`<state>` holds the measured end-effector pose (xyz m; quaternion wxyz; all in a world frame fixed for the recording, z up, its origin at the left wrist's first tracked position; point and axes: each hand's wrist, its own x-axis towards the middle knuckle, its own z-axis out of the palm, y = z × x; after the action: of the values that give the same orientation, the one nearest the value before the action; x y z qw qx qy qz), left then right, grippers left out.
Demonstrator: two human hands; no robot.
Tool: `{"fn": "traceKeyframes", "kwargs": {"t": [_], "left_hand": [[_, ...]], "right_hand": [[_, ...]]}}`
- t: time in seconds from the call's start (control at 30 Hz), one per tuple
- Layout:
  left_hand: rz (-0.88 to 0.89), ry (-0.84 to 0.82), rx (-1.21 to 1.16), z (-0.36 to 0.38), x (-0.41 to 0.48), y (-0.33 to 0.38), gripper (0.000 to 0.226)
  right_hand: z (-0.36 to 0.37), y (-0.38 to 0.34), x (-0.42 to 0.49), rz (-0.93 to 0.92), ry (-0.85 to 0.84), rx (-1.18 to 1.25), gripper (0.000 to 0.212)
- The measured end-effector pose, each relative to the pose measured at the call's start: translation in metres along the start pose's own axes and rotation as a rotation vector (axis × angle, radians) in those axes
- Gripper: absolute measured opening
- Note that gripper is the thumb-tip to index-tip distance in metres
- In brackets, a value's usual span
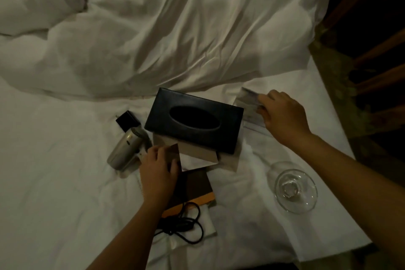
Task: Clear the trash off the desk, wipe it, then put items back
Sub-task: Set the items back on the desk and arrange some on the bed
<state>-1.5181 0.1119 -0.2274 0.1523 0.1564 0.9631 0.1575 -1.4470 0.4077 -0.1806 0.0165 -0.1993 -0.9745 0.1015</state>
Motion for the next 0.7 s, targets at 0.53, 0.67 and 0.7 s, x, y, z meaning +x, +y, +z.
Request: {"fn": "traceKeyframes", "kwargs": {"t": [0.53,0.67,0.7], "left_hand": [[-0.185,-0.179,0.024,0.001,-0.053,-0.037,0.046],[-0.258,-0.33,-0.008,0.007,-0.071,-0.06,0.057],[-0.269,-0.349,-0.011,0.008,-0.077,-0.066,0.058]], "right_hand": [[-0.033,-0.051,-0.096,0.284,0.139,0.184,0.008],[-0.016,-0.078,-0.138,0.283,0.152,0.192,0.01],[-0.011,-0.085,-0.146,0.291,0.148,0.209,0.008]]}}
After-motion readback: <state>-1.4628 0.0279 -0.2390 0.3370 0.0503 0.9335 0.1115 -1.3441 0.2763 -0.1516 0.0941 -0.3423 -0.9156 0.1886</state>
